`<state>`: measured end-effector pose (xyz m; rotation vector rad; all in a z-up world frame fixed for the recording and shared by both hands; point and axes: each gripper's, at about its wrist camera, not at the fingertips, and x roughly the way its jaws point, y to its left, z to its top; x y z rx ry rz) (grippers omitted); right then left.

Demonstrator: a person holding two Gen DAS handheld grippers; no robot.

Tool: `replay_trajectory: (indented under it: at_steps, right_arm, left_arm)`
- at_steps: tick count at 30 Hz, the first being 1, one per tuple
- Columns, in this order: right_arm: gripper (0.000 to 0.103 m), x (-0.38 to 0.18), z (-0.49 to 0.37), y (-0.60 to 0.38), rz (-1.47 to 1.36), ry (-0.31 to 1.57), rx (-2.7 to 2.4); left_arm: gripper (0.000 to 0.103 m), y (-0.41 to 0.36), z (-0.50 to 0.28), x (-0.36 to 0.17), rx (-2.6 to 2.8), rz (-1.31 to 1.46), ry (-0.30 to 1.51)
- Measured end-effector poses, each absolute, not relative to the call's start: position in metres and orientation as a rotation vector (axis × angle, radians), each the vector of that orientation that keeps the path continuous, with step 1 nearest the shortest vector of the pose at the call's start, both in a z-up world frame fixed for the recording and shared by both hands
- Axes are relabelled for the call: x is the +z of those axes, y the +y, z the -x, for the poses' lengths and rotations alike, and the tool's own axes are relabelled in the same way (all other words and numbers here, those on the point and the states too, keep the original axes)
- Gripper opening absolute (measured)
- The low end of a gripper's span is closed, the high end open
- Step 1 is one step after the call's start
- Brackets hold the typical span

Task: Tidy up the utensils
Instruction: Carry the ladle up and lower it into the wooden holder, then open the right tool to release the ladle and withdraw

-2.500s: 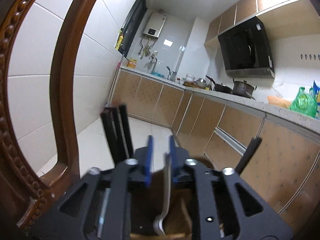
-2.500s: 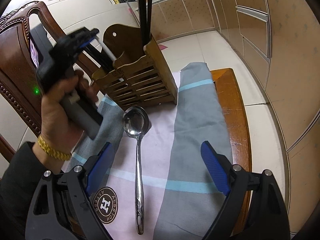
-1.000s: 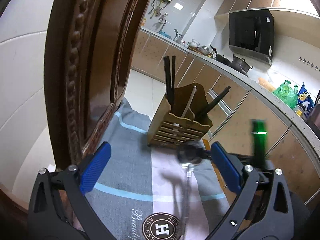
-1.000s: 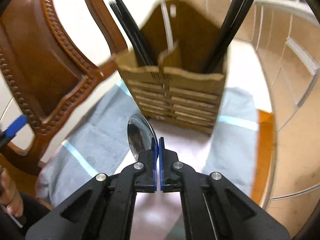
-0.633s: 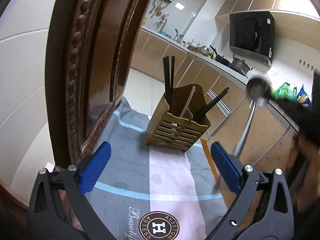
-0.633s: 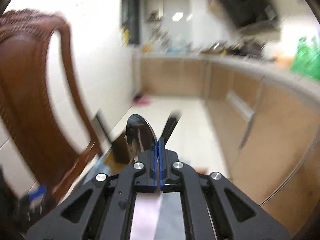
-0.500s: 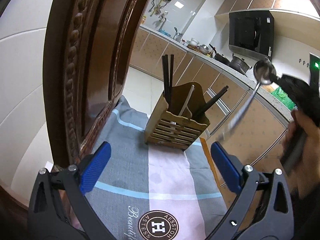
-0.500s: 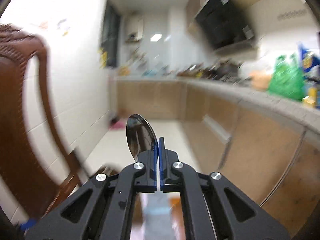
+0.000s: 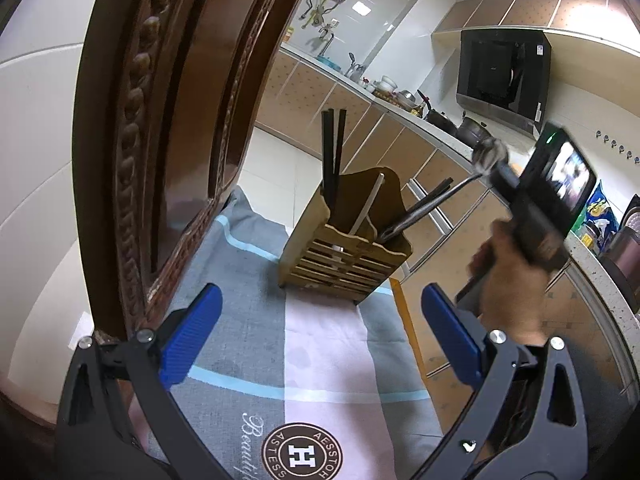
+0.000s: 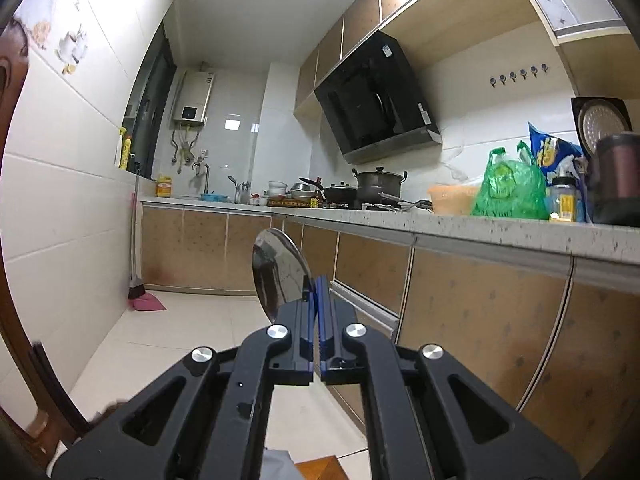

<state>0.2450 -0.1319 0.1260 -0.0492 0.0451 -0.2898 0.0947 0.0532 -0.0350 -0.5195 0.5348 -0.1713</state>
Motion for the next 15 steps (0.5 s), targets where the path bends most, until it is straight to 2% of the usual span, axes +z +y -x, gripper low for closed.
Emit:
replay_trajectory:
  at_steps: [8, 14, 15]
  right_arm:
    - [0.003, 0.069, -0.222, -0.122, 0.015, 0.096, -0.268]
    - [0.004, 0.056, -0.201, -0.127, -0.035, 0.158, -0.199]
    - [0.008, 0.057, -0.198, -0.126, -0.037, 0.170, -0.181]
  left_arm:
    - [0.098, 0.050, -0.098, -0.038, -0.167, 0.517, 0.548]
    - [0.098, 0.046, -0.100, -0.038, -0.168, 0.499, 0.551]
    - [0.098, 0.045, -0.100, -0.038, -0.168, 0.492, 0.552]
